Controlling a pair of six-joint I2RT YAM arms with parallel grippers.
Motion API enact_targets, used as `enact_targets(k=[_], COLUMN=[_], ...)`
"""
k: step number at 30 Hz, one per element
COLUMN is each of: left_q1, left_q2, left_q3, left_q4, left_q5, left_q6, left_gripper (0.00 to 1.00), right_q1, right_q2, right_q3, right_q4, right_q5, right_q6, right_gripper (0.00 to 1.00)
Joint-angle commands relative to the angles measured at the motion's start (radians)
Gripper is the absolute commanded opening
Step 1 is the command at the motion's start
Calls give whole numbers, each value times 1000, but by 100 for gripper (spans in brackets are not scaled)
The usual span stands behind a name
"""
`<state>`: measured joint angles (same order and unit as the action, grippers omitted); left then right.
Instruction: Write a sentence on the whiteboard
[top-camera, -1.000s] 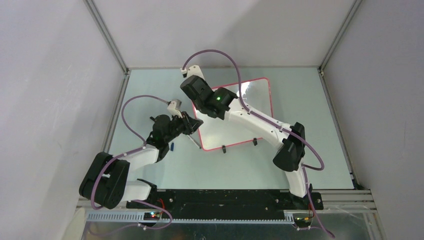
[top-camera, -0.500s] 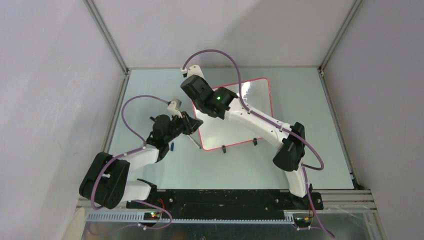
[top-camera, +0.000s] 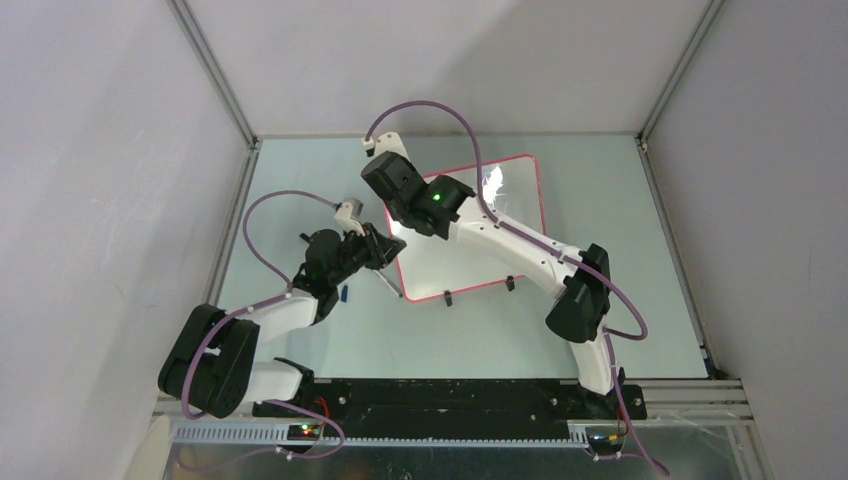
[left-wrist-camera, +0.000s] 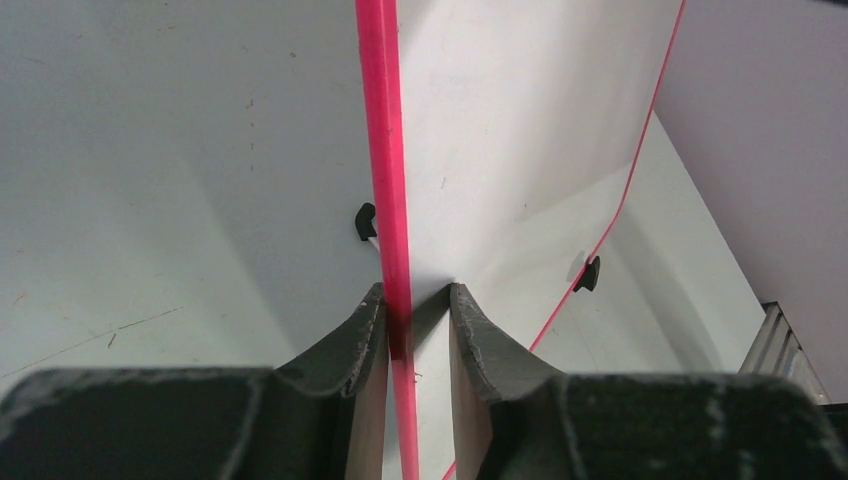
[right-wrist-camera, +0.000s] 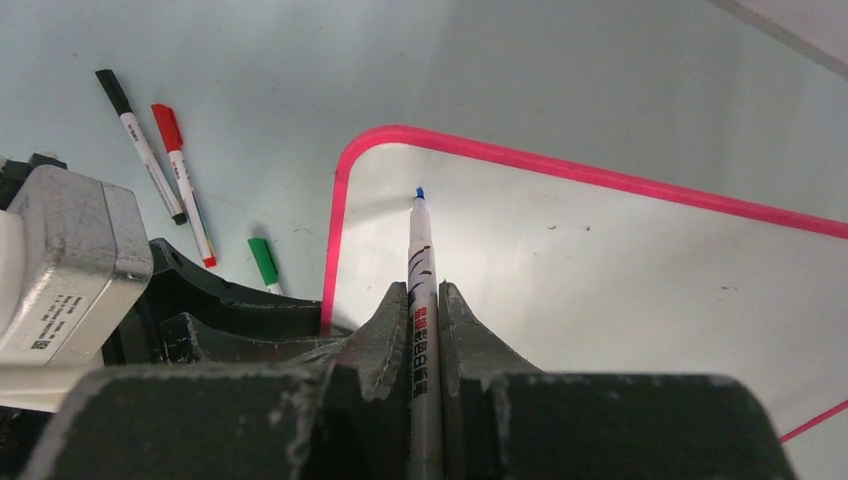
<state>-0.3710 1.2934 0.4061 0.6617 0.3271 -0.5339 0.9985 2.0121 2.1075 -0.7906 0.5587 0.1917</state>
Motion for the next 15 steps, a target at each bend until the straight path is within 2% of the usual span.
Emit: enact_targets(k=[1,15], left_q1=[-1,-1], left_q2=[-22,-27], left_q3=[17,16], left_q4=[-24,-27], left_q5=[-55,-57], left_q6=[38,40], left_gripper=[24,24], right_q1=[-1,8], right_q2=[-25,-45], right_q3=[-25,-81], right_q4=[8,13], right_q5=[-3,-11], right_q6=[22,41], right_gripper=[0,0])
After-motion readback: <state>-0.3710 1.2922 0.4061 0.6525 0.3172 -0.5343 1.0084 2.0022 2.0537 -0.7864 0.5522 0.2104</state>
